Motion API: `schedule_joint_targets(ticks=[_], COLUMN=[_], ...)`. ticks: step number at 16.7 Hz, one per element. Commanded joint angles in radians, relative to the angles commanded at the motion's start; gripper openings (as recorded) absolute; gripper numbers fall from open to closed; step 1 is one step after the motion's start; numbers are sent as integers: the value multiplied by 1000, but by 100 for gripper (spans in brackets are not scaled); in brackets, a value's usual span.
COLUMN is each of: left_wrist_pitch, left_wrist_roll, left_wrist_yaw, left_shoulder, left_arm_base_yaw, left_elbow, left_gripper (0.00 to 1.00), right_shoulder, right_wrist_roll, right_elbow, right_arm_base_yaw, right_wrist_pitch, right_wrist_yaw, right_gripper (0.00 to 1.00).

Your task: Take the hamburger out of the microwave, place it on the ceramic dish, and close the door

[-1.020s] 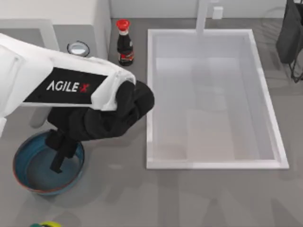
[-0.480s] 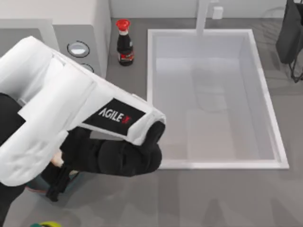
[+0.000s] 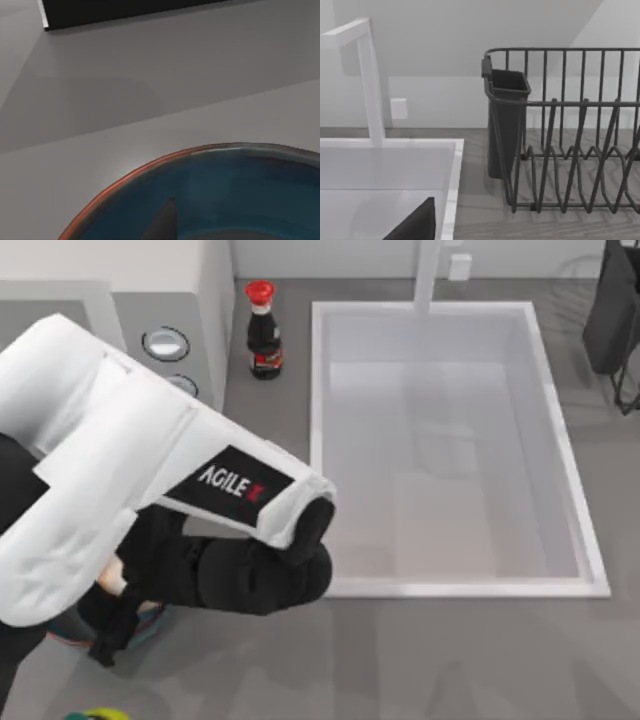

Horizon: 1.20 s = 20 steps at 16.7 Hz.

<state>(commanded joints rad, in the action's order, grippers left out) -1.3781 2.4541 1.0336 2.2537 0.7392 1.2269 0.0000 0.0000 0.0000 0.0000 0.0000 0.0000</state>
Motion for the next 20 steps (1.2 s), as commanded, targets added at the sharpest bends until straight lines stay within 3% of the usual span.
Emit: schedule_joint_targets(ticks=[5, 10, 20], left_wrist_pitch=[158, 174, 174], left_wrist_roll=[-98, -109, -109], left_wrist_yaw=[54, 59, 59], left_shoulder=[1, 4, 4], left_arm_base_yaw=[-67, -74, -74], left_elbow=[-72, -81, -81], left_gripper=[0, 0, 75], right_shoulder=[0, 0, 0], right_wrist_roll=[0, 0, 0], right_elbow=[0, 0, 0], right_arm_base_yaw=[0, 0, 0], right_wrist_pitch=[0, 0, 0], right_wrist_yaw=[0, 0, 0], right_gripper=[100, 100, 100])
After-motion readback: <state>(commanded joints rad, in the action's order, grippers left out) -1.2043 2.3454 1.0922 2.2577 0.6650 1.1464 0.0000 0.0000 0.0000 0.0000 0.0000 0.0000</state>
